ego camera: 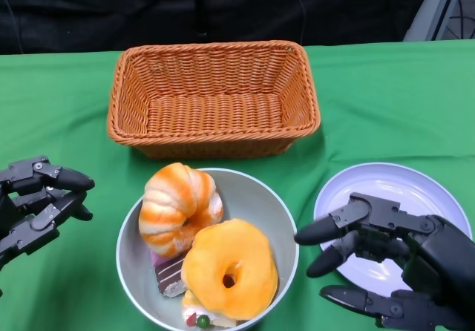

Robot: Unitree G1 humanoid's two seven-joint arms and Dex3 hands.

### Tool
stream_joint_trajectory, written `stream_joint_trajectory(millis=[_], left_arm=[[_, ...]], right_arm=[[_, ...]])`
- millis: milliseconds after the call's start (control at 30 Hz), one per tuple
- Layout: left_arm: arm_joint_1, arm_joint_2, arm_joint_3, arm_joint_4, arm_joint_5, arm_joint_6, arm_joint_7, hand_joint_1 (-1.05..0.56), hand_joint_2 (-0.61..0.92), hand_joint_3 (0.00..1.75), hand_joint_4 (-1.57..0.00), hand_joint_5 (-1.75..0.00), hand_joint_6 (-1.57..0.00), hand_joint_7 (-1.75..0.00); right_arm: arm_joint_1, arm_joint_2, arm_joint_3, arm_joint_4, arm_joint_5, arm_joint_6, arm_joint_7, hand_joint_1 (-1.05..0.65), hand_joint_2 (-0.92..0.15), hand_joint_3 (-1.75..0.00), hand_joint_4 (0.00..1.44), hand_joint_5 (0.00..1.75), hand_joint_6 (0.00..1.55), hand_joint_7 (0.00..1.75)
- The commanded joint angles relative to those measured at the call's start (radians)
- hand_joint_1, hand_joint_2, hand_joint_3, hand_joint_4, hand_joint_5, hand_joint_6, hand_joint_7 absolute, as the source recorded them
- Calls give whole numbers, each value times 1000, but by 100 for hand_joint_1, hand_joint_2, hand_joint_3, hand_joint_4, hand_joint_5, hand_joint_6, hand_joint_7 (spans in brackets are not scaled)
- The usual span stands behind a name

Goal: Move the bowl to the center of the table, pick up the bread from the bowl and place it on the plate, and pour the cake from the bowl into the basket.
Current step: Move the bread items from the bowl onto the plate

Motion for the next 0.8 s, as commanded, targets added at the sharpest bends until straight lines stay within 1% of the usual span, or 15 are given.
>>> stream_joint_trajectory(millis=[33,133,167,200,233,267,333,467,567,633,800], left_arm=[[6,11,3,14,2,-15,10,-7,92,33,-72,-136,-93,-78],[6,12,3,15,2,-17,11,-7,92,33,-72,-136,-93,-78],[7,4,5,13,3,-21,25,-7,92,33,-72,-136,-93,-78],[9,-3,7,10,5,-25,37,-9,92,34,-72,-136,-93,-78],[10,-7,7,8,6,-28,45,-9,92,34,-73,-136,-93,-78],[11,-8,7,7,7,-30,50,-9,92,34,-73,-136,-93,-78],[11,-9,6,8,9,-33,56,-10,92,35,-73,-136,-93,-78],[24,-7,-2,-22,25,1,90,-10,92,34,-75,-133,-93,-76],[33,0,-11,-34,44,10,105,-9,92,35,-73,-132,-92,-76],[33,0,-12,-31,37,6,90,-8,92,33,-73,-132,-91,-78],[26,-7,-6,-16,15,1,81,-10,92,31,-76,-130,-90,-80]], right_arm=[[1,-17,-5,-11,0,22,0,-27,-92,-5,47,90,49,62],[1,-17,-6,-13,0,27,0,-27,-92,-4,48,89,49,61],[-47,-35,15,-18,-50,54,-2,-27,-92,-4,48,89,49,61],[-89,-52,36,-23,-102,75,-3,-36,-92,-3,49,79,50,46],[-118,-63,51,-27,-140,93,-3,-40,-92,-3,51,70,54,35],[-135,-68,60,-30,-164,105,-3,-42,-92,-3,53,64,56,27],[-162,-76,84,-40,-213,137,-3,-47,-92,-3,53,58,58,20],[-228,-84,137,-39,-314,191,-3,-54,-92,-3,53,47,60,11],[-262,-77,164,-30,-364,223,-1,-55,-92,-3,52,43,59,8],[-282,-74,185,-19,-397,245,0,-57,-92,-4,51,35,57,5],[-334,-71,244,24,-481,273,0,-60,-92,-7,49,28,54,1]])
